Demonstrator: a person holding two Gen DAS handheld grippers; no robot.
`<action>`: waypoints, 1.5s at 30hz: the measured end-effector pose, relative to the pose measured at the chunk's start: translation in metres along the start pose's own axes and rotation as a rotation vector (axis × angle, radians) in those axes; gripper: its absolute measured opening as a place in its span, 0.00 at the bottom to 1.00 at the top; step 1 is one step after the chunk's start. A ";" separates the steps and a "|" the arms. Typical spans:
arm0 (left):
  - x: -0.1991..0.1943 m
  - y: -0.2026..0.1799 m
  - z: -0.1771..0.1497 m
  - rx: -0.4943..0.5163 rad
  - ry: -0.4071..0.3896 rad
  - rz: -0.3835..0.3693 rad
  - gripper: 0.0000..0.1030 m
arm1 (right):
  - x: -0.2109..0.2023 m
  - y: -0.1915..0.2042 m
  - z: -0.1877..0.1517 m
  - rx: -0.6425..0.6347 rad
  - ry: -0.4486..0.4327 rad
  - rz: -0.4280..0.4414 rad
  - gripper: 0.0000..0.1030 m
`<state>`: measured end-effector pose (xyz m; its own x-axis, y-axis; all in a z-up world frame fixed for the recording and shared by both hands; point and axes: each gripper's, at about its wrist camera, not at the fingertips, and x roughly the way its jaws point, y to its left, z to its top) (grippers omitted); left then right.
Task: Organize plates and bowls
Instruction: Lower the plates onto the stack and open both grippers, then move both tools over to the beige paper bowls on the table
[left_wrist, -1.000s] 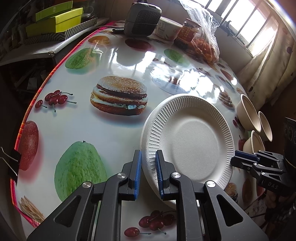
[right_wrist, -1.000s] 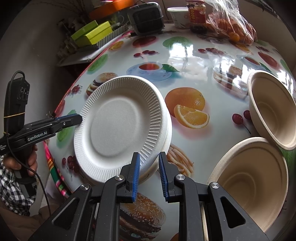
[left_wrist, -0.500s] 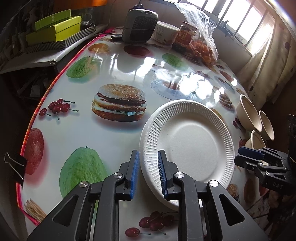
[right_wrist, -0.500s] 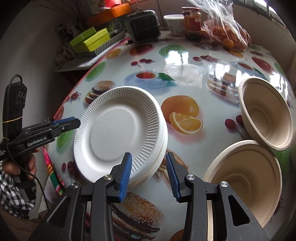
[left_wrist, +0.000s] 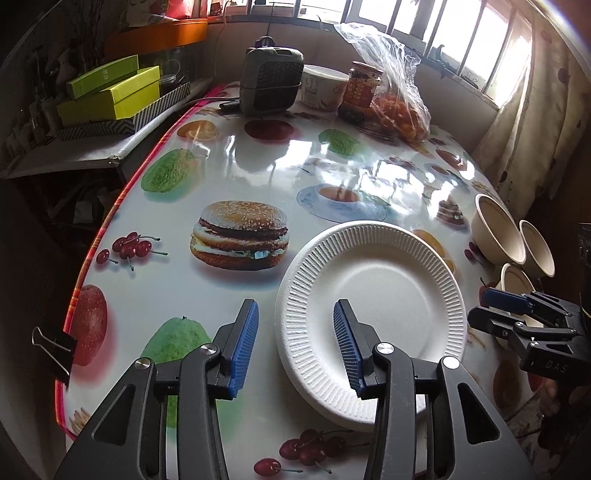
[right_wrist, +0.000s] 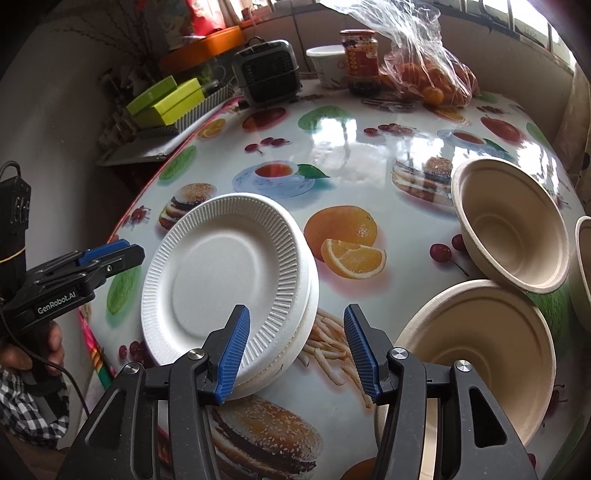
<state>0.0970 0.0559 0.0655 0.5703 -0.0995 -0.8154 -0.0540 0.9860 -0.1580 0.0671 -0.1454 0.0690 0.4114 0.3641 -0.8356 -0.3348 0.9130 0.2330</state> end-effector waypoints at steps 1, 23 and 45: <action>-0.001 -0.002 0.001 0.005 -0.006 0.001 0.42 | -0.001 0.000 0.000 0.006 -0.006 0.003 0.54; 0.002 -0.065 0.019 0.114 -0.055 -0.040 0.42 | -0.027 -0.012 0.000 0.056 -0.162 -0.154 0.60; 0.014 -0.157 0.047 0.234 -0.044 -0.204 0.42 | -0.094 -0.075 -0.021 0.182 -0.316 -0.306 0.62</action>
<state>0.1516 -0.0937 0.1053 0.5850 -0.2971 -0.7546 0.2521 0.9510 -0.1790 0.0363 -0.2523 0.1198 0.7148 0.0861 -0.6940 -0.0155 0.9941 0.1073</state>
